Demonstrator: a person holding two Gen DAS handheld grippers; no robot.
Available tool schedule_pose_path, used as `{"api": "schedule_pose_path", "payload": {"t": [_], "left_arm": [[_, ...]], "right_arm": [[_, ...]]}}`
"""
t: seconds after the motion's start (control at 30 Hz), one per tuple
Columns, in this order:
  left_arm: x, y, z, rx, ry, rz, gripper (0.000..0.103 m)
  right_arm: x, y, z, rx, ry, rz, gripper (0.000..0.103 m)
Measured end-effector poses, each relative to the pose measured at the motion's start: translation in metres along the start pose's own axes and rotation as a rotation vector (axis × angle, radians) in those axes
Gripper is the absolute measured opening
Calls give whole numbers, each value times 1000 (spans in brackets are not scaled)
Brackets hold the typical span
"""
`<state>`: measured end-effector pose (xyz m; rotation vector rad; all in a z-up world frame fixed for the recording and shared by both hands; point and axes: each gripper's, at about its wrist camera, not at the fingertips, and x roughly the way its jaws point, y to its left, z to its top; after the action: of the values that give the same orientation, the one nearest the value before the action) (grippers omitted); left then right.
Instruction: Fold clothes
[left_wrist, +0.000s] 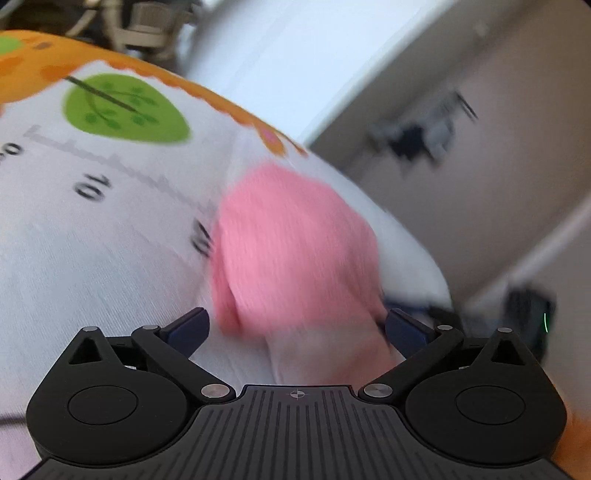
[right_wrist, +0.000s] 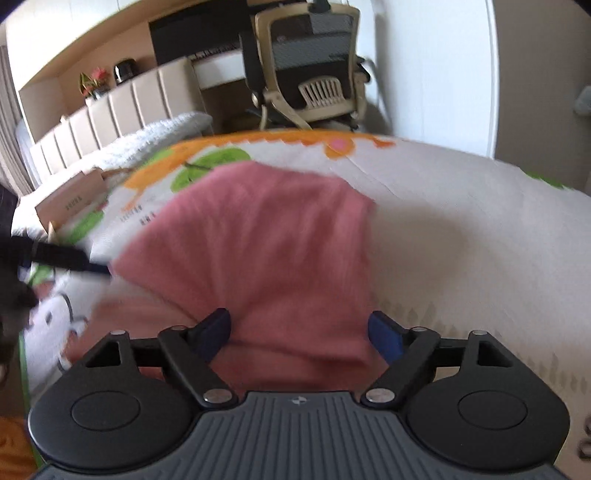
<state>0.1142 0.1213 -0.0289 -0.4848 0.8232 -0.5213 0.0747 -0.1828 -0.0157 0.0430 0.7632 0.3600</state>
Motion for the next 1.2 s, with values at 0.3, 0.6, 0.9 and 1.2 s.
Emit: {"api": "schedule_pose_path", "payload": {"t": [0.3, 0.6, 0.9, 1.2], "left_arm": [[56, -17, 31, 93, -5, 127, 103], [63, -10, 38, 124, 3, 120, 103], [64, 20, 63, 136, -75, 218, 103], [61, 22, 41, 173, -168, 214, 103]], "right_arm": [[-45, 52, -20, -351, -126, -2, 87], [17, 92, -10, -651, -107, -37, 87], [87, 111, 21, -939, -223, -122, 86], [33, 44, 83, -364, -72, 142, 86]]}}
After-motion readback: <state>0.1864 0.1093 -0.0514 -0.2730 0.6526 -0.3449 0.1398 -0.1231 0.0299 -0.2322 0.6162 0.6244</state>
